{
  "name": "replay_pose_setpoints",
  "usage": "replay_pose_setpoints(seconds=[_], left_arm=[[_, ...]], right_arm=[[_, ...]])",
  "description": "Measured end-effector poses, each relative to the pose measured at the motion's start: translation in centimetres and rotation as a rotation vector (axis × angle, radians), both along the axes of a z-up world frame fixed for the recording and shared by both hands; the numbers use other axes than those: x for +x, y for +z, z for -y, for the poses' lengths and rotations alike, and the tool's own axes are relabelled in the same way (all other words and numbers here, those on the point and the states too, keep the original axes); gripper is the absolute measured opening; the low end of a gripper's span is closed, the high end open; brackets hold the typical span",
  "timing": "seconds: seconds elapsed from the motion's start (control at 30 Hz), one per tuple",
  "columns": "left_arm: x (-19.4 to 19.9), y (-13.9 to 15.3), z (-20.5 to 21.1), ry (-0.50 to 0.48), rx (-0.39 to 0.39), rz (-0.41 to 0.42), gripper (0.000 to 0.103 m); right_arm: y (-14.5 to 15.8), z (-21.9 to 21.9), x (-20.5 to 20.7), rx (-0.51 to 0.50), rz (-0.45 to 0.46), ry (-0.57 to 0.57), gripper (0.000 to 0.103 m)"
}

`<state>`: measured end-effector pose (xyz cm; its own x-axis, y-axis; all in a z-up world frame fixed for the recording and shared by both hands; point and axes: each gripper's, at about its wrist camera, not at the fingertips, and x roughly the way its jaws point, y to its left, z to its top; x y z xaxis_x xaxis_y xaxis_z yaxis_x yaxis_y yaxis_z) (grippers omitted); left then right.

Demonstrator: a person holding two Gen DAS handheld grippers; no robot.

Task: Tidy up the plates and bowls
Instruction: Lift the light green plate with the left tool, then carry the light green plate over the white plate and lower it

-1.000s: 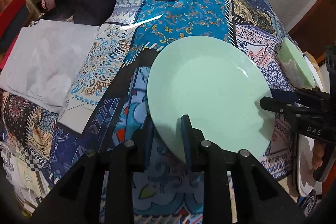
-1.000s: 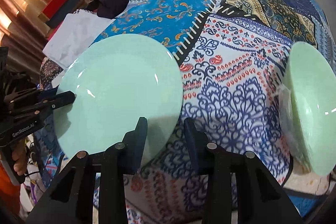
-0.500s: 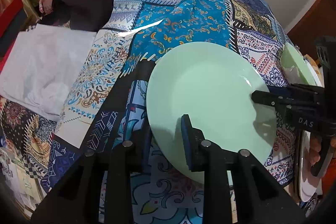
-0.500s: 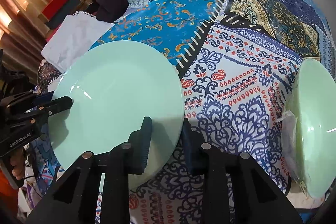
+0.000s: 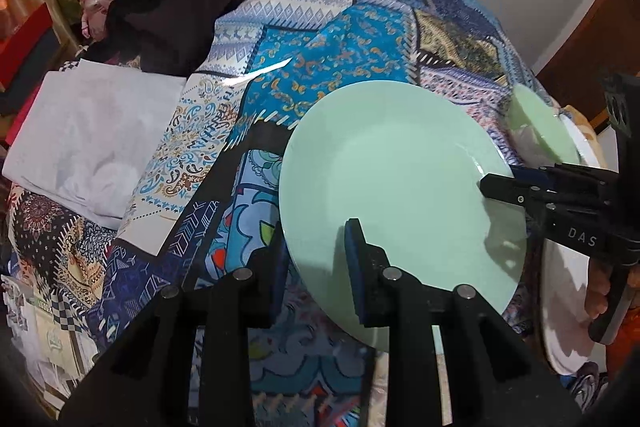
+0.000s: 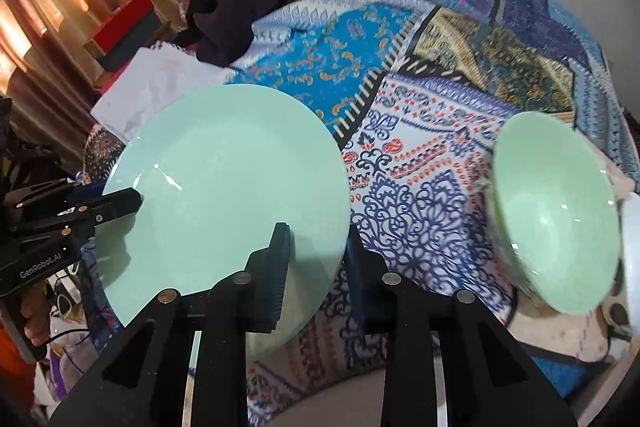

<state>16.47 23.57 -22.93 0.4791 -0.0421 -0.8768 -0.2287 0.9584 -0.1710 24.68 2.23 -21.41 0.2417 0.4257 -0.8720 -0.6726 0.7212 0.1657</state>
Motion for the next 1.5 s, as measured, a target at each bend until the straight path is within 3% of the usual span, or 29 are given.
replay_pose_setpoints(seconds=[0.47, 0.83, 1.13, 1.5], left_arm=[[-2.3, 6.1, 4.3, -0.052, 0.027, 0.084, 0.026], [-3.4, 8.5, 9.6, -0.116, 0.027, 0.101, 0.026], [-3.5, 8.6, 14.3, -0.199, 0.027, 0.084, 0.026], [-3.3, 6.6, 18.5, -0.278, -0.001, 0.034, 0.026]], right_arm=[[5.2, 5.4, -2.8, 0.087, 0.083, -0.058, 0.024], [6.7, 11.1, -4.9, 0.119, 0.111, -0.123, 0.024], [6.2, 15.8, -6.2, 0.128, 0.090, -0.204, 0.024], [4.4, 19.6, -7.5, 0.123, 0.040, -0.268, 0.024]])
